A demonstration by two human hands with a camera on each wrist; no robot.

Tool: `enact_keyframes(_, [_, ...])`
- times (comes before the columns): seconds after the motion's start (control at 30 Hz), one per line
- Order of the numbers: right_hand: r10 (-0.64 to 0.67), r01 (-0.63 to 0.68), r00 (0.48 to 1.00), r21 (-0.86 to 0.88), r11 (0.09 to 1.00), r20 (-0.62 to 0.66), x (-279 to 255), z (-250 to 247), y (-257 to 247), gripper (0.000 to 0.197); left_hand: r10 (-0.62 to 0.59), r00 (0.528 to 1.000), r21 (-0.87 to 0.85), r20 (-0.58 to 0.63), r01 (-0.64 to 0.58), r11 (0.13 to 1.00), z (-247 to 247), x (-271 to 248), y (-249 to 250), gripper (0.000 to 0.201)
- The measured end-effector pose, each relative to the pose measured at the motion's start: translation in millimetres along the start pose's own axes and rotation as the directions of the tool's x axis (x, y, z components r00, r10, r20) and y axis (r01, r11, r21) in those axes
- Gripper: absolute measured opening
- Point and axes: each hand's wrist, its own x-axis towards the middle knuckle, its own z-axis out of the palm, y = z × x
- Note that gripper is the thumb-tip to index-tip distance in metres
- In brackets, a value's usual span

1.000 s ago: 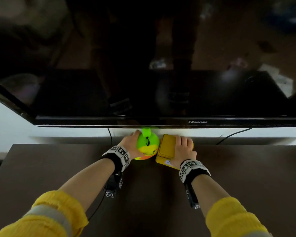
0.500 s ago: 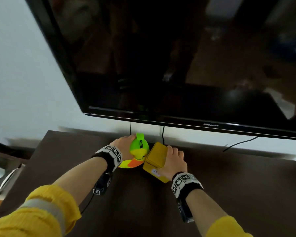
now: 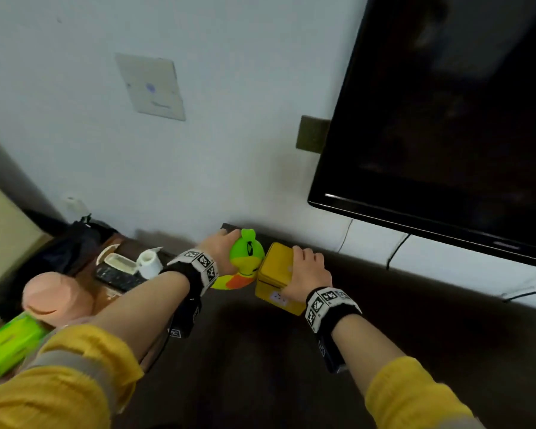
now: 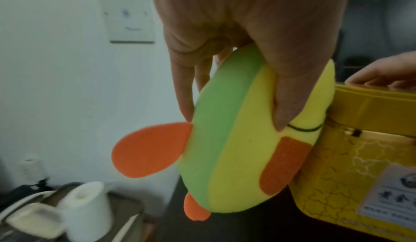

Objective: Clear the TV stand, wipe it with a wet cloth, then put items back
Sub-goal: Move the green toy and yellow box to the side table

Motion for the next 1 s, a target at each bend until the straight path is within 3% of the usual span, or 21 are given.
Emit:
enact_keyframes(0.17, [-0.114,0.114,0.993,0.007,0.993,0.031,-11,25,-116,0.109,-0.154,0.988,0.003,-0.021,0.154,0.988,-23,-63,-110,0.094])
enact_keyframes(0.33, [-0.196,0.196,0.979,0.011,0.981,0.053,-19,45,-194,0.111,-0.276,0.96,-0.003,-0.053,0.276,0.961,-39,-113,-186,0.096])
enact_keyframes(0.6, [-0.232,0.233,0.97,-0.003,0.972,0.075,-10,68,-260,0.105,-0.487,0.857,-0.06,-0.169,0.485,0.873,-46,-155,-259,0.062])
enact_keyframes(0.7, [-0.229,0.232,0.968,-0.013,0.973,0.101,-4,79,-276,0.104,-0.515,0.839,-0.004,-0.176,0.522,0.853,-45,-158,-276,0.055])
enact_keyframes(0.83, [-0.201,0.203,0.968,0.001,0.979,0.149,4,102,-296,0.103,-0.508,0.846,0.019,-0.161,0.517,0.856,-41,-155,-306,0.06])
enact_keyframes(1.0, [-0.109,0.102,0.974,0.045,0.994,0.197,20,137,-326,0.103,-0.383,0.904,0.154,-0.188,0.413,0.898,-29,-131,-357,0.06])
